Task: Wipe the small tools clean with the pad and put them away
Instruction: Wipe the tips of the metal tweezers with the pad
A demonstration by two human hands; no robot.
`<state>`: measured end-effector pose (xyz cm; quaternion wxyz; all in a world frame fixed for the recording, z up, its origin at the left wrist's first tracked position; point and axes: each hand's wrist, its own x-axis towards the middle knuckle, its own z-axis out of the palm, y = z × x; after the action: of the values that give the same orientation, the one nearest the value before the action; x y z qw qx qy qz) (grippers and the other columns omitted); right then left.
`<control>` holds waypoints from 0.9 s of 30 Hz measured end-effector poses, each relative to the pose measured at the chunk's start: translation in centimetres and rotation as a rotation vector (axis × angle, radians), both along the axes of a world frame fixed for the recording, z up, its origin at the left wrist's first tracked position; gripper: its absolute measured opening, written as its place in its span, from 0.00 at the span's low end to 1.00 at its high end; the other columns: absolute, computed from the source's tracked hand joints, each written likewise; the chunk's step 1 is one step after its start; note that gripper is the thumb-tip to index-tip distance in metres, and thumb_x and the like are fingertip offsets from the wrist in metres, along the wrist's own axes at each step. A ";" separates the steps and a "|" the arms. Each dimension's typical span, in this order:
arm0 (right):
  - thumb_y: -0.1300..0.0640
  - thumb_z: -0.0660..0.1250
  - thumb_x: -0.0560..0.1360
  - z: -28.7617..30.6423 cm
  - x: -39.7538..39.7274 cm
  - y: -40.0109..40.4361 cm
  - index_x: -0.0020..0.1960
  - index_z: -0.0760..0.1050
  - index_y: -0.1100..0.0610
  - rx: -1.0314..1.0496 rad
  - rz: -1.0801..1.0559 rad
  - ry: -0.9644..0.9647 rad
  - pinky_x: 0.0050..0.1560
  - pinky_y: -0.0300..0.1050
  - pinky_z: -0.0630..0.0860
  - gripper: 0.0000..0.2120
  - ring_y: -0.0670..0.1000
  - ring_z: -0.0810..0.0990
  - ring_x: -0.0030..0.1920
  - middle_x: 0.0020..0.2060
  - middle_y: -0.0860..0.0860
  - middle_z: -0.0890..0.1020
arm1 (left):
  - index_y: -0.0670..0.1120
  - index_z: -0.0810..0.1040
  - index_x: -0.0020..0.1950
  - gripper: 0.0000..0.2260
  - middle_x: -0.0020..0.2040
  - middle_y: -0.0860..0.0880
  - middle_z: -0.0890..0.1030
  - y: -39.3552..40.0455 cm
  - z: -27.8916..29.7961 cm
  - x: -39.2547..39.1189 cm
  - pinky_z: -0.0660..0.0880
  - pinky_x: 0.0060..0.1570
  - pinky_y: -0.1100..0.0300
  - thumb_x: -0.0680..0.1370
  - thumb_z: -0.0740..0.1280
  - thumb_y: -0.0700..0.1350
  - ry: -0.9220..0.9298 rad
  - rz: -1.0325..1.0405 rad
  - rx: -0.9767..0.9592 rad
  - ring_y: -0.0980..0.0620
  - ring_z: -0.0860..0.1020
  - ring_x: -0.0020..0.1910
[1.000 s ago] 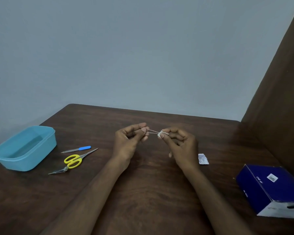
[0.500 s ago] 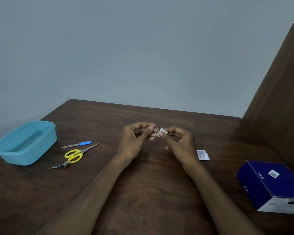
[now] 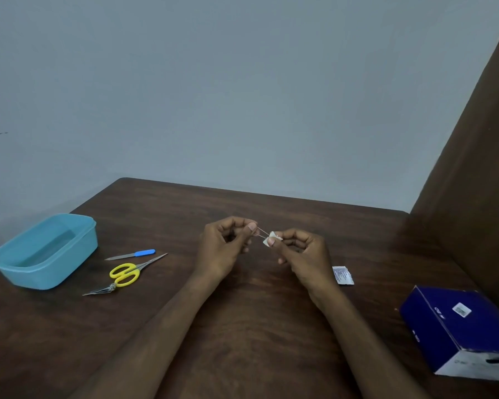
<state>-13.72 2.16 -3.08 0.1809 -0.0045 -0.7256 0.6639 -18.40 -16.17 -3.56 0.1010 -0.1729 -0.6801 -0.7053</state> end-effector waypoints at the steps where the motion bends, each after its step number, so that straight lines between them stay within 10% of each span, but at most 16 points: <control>1: 0.57 0.82 0.73 0.1 0.1 0.0 0.46 0.88 0.55 -0.009 0.009 0.006 0.36 0.42 0.77 0.05 0.49 0.81 0.32 0.42 0.52 0.90 | 0.44 0.88 0.52 0.03 0.42 0.49 0.89 -0.1 0.0 0.0 0.80 0.36 0.61 0.81 0.74 0.42 0.000 -0.022 -0.005 0.55 0.82 0.37; 8: 0.57 0.82 0.73 0.0 0.1 0.0 0.45 0.87 0.56 0.008 0.047 0.026 0.39 0.49 0.81 0.05 0.54 0.85 0.38 0.46 0.51 0.90 | 0.47 0.89 0.53 0.05 0.38 0.50 0.87 -0.2 0.3 0.4 0.77 0.34 0.60 0.82 0.75 0.46 0.052 -0.103 -0.141 0.54 0.81 0.38; 20: 0.61 0.76 0.78 0.7 0.5 -0.4 0.50 0.88 0.58 -0.046 0.044 -0.034 0.29 0.31 0.70 0.03 0.47 0.79 0.31 0.51 0.48 0.90 | 0.53 0.89 0.49 0.03 0.37 0.55 0.87 -0.2 -0.2 -0.1 0.75 0.34 0.57 0.79 0.77 0.51 0.083 0.117 -0.191 0.60 0.78 0.30; 27: 0.55 0.82 0.73 0.5 0.7 -0.4 0.42 0.84 0.59 0.013 0.037 -0.003 0.31 0.34 0.73 0.09 0.48 0.82 0.31 0.40 0.54 0.89 | 0.50 0.90 0.52 0.04 0.47 0.56 0.90 -0.4 0.3 0.6 0.84 0.51 0.52 0.80 0.77 0.47 0.152 -0.021 -0.267 0.54 0.88 0.48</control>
<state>-13.07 1.72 -2.59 0.1678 0.0090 -0.7301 0.6624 -17.76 -16.54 -3.22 0.1210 -0.2448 -0.7562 -0.5946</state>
